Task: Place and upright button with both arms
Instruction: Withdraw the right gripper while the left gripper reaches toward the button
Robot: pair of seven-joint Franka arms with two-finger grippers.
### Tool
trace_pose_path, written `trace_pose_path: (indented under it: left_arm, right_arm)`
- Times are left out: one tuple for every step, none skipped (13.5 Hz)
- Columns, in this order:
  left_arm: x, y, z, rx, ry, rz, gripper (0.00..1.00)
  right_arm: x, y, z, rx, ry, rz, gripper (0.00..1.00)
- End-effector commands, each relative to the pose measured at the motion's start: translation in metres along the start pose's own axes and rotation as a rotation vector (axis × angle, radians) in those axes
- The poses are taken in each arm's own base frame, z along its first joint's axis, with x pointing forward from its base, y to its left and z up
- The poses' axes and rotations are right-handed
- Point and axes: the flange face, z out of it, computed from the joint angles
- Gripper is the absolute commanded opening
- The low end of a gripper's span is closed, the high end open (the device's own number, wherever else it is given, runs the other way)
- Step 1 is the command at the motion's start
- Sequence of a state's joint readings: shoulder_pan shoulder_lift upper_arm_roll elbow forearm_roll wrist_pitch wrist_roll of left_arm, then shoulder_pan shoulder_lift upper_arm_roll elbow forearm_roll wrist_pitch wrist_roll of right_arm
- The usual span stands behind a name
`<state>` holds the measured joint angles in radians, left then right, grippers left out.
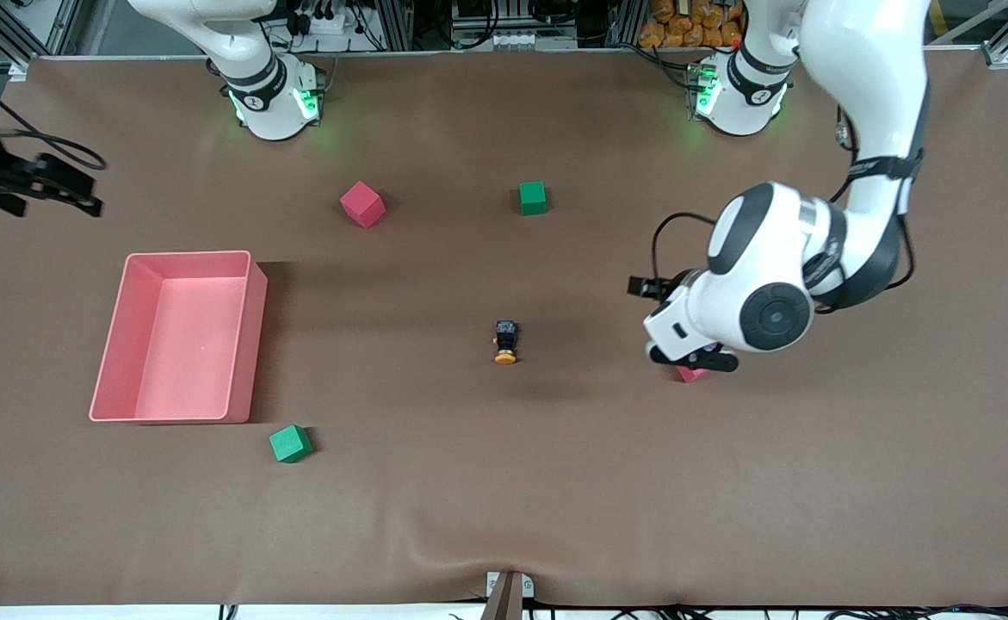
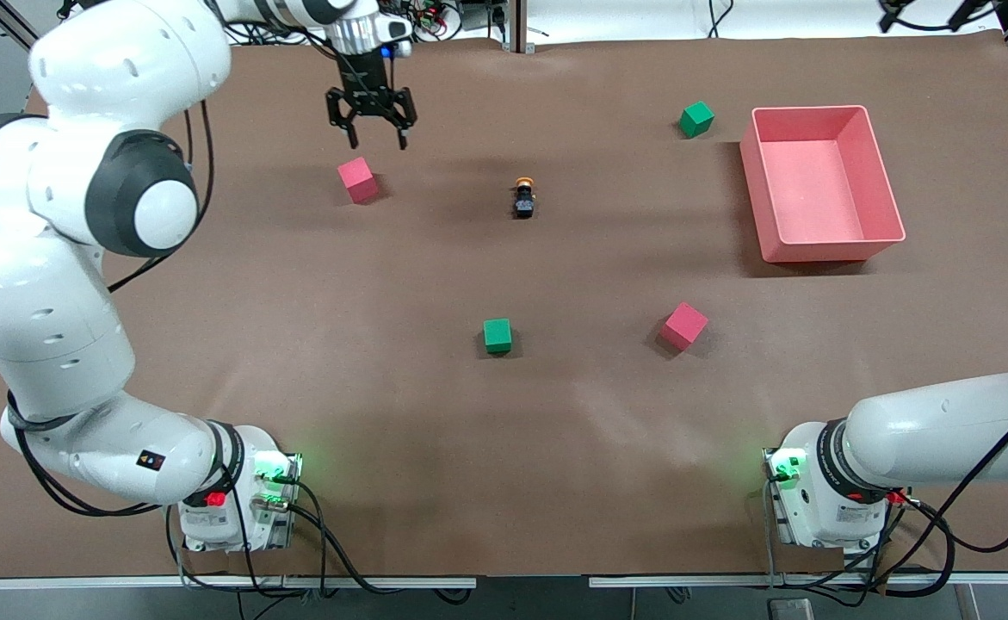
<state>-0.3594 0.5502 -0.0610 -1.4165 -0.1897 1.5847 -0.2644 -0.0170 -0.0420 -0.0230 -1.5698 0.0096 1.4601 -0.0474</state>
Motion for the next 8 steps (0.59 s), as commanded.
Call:
trace_pose_path:
  left_arm:
    - [0.016, 0.047, 0.021, -0.020, 0.028, -0.066, 1.00]
    - [0.024, 0.061, 0.027, -0.020, 0.031, -0.087, 1.00]
    - [0.030, 0.075, 0.036, -0.021, 0.039, -0.113, 1.00]
    - [0.036, 0.089, 0.049, -0.020, 0.051, -0.130, 1.00]
    - [0.041, 0.098, 0.060, -0.037, 0.064, -0.140, 1.00]
    - [0.046, 0.102, 0.065, -0.071, 0.069, -0.148, 1.00]
    - [0.050, 0.106, 0.069, -0.104, 0.069, -0.154, 1.00]
    - [0.051, 0.113, 0.071, -0.122, 0.077, -0.150, 1.00]
  right_arm:
    - [-0.008, 0.028, -0.004, -0.002, -0.001, -0.038, 1.00]
    - [-0.008, 0.034, -0.005, -0.005, 0.002, -0.050, 1.00]
    - [-0.007, 0.036, -0.008, -0.010, 0.008, -0.053, 1.00]
    - [-0.007, 0.037, -0.010, -0.014, 0.014, -0.051, 1.00]
    - [-0.007, 0.038, -0.011, -0.014, 0.014, -0.048, 1.00]
    - [-0.008, 0.043, -0.010, -0.013, 0.011, -0.029, 1.00]
    - [-0.008, 0.047, -0.008, -0.012, 0.008, -0.019, 1.00]
    - [-0.009, 0.048, -0.008, -0.010, 0.007, -0.016, 1.00]
